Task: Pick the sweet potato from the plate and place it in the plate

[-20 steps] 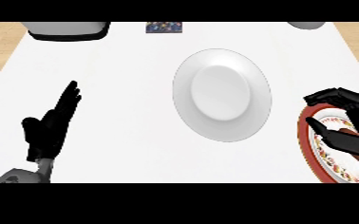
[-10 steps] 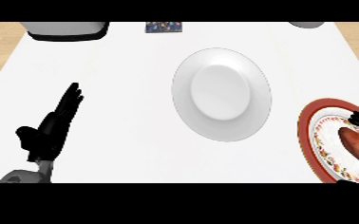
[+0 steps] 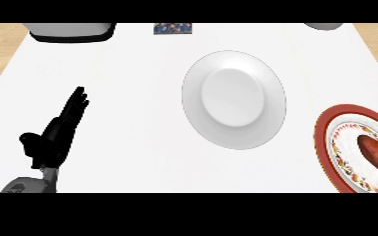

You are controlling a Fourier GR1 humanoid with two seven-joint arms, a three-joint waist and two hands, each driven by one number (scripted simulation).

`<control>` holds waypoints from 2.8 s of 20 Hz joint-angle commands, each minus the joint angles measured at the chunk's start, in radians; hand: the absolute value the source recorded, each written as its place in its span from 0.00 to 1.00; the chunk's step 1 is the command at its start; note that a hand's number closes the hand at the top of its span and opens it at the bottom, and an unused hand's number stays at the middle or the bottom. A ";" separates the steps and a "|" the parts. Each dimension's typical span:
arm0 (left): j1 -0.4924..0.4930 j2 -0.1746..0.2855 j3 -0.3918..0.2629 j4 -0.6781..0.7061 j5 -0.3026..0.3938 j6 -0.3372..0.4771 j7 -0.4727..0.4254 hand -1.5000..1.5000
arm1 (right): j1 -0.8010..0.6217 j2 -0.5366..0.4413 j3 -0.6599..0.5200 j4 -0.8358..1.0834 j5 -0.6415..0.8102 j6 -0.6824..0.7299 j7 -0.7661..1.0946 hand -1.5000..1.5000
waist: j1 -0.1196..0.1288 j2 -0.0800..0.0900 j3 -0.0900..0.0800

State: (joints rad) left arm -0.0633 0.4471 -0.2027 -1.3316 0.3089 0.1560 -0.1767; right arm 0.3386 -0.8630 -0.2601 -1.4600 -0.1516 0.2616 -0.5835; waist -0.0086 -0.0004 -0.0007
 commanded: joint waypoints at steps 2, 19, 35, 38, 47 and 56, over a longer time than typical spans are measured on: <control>0.013 0.003 0.010 -0.031 0.011 -0.018 0.021 0.50 | 0.024 -0.123 0.012 -0.039 0.133 0.009 0.119 0.00 | 0.009 0.000 -0.001; 0.013 -0.063 0.066 0.055 -0.067 -0.068 -0.036 0.50 | -0.093 -0.089 0.103 0.067 0.485 0.084 0.280 0.00 | 0.011 0.001 0.001; 0.002 -0.090 0.162 0.040 -0.131 -0.159 -0.007 0.50 | -0.214 0.090 0.135 0.175 0.751 0.071 0.304 0.00 | 0.005 0.000 0.000; 0.049 -0.136 0.142 -0.013 -0.182 -0.118 -0.009 0.50 | -0.322 0.124 0.142 0.367 0.818 0.025 0.225 0.00 | 0.012 0.001 0.001; 0.010 -0.125 0.194 -0.019 -0.185 -0.150 0.055 0.50 | -0.323 0.139 0.163 0.368 0.847 0.059 0.097 1.00 | 0.005 -0.001 0.000; -0.055 -0.178 0.177 0.049 -0.218 -0.142 0.026 0.50 | -0.596 0.157 0.151 0.663 0.929 -0.096 -0.077 1.00 | 0.027 0.008 0.003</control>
State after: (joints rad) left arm -0.0702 0.2868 -0.0261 -1.3326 0.1034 0.0137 -0.1308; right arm -0.1357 -0.7438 -0.1135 -0.9035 0.7503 0.2420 -0.6103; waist 0.0048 -0.0029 -0.0152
